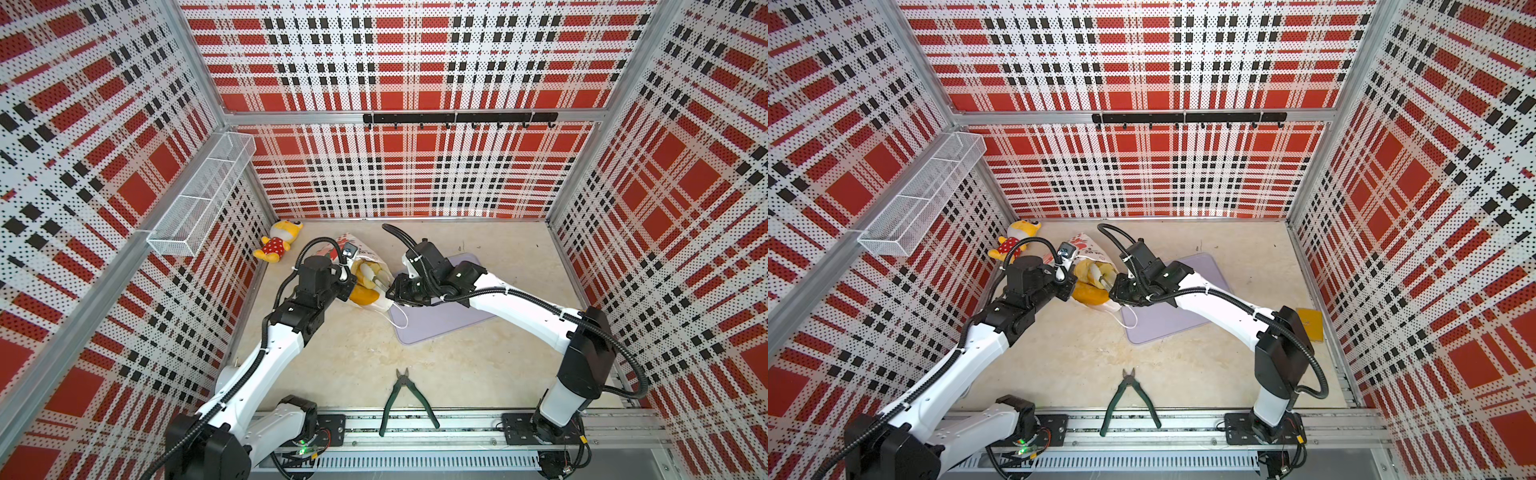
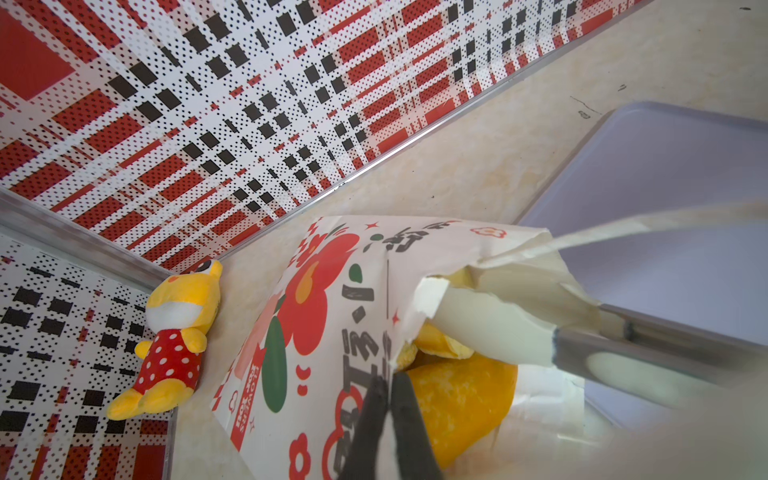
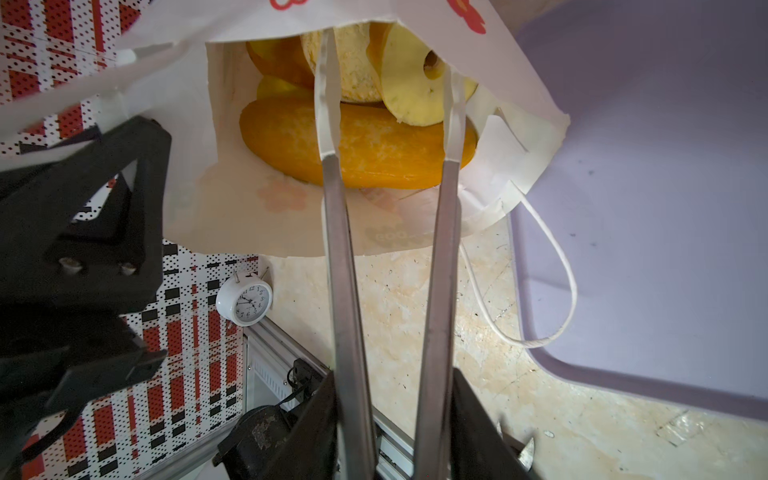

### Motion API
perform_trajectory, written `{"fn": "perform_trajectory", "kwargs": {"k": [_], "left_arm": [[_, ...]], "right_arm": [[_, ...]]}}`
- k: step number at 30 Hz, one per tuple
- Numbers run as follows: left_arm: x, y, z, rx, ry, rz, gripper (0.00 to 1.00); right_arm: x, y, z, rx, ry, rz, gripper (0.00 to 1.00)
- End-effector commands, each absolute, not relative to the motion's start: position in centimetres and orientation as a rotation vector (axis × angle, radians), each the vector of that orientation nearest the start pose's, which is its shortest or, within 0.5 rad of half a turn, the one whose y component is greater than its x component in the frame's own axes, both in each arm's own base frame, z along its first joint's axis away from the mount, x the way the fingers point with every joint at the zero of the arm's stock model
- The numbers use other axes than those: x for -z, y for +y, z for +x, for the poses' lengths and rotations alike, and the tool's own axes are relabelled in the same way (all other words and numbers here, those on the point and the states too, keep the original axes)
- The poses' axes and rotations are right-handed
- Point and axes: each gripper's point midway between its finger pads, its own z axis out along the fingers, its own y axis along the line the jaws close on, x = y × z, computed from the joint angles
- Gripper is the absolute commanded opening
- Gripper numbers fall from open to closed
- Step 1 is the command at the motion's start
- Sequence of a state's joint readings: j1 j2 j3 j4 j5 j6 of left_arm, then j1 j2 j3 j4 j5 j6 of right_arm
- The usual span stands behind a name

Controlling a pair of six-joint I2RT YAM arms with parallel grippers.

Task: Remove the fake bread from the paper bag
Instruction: 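Insert the tongs into the bag and pinch a yellow bread ring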

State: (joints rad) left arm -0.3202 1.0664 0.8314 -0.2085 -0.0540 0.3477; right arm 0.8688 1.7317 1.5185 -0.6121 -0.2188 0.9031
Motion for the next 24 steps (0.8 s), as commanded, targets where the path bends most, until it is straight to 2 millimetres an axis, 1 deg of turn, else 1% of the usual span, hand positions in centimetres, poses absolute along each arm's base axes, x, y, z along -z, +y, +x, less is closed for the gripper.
{"fn": "perform_trajectory", "kwargs": {"k": [1, 5, 12, 17, 21, 24], "left_arm": [[-25.6, -11.2, 35.3, -0.1, 1.837, 0.638, 0.0], [-25.3, -11.5, 35.2, -0.121, 1.838, 0.661, 0.0], [-24.6, -11.8, 35.0, -0.118, 1.837, 0.674, 0.0], [-24.2, -12.3, 34.8, -0.107, 1.834, 0.693, 0.0], [-24.1, -12.5, 34.5, -0.129, 1.828, 0.709, 0.0], [-24.0, -12.6, 34.4, -0.193, 1.825, 0.736, 0.0]], "right_arm": [[-21.7, 40.7, 28.6, -1.057, 2.623, -0.042, 0.4], [-20.8, 41.3, 28.7, -1.046, 2.651, -0.027, 0.4], [-18.7, 40.4, 29.4, -0.889, 2.713, 0.0, 0.39], [-18.4, 40.7, 29.9, -0.875, 2.7, -0.026, 0.31], [-19.5, 40.8, 29.8, -0.876, 2.663, -0.107, 0.21], [-20.2, 40.2, 29.2, -0.84, 2.649, -0.186, 0.1]]}}
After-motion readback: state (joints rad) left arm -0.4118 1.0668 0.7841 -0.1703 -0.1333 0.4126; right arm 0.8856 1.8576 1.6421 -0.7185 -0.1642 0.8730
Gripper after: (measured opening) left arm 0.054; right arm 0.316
